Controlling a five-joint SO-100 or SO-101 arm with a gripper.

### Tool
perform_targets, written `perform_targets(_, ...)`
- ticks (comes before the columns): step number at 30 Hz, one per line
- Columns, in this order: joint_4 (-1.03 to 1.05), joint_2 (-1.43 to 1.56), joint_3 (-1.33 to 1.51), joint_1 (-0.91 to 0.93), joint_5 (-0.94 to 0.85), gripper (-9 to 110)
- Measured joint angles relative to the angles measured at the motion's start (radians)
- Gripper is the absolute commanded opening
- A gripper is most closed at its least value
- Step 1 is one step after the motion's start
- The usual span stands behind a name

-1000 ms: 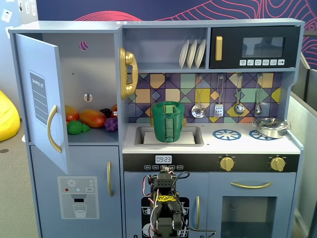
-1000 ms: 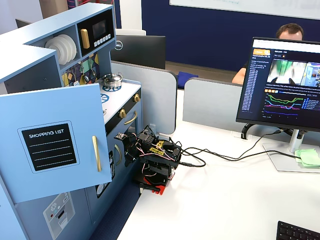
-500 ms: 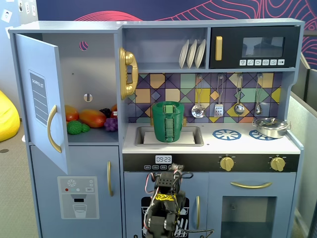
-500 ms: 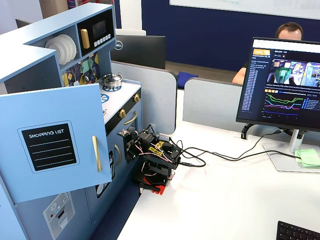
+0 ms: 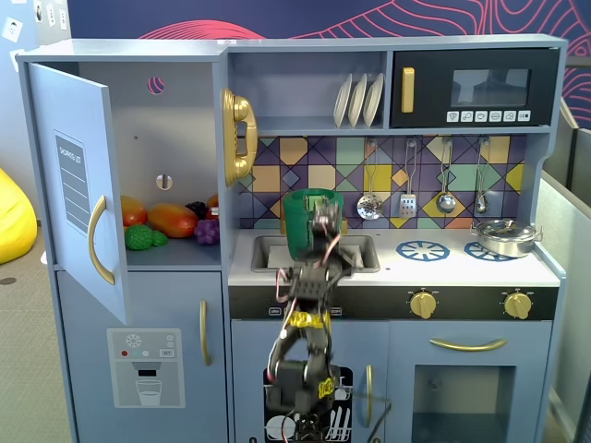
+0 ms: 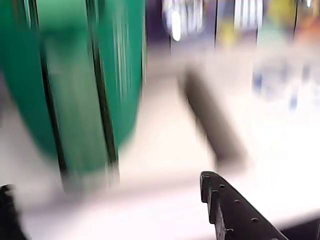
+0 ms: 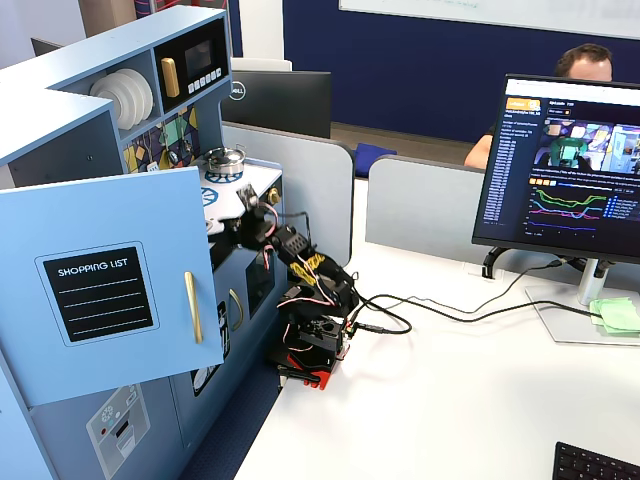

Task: Take off the lid from the green recipient and place it on the counter

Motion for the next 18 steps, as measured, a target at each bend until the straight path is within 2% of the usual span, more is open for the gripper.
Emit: perform_targets(18, -0.138, -0.443, -0.454, -0.077, -0.029, 41)
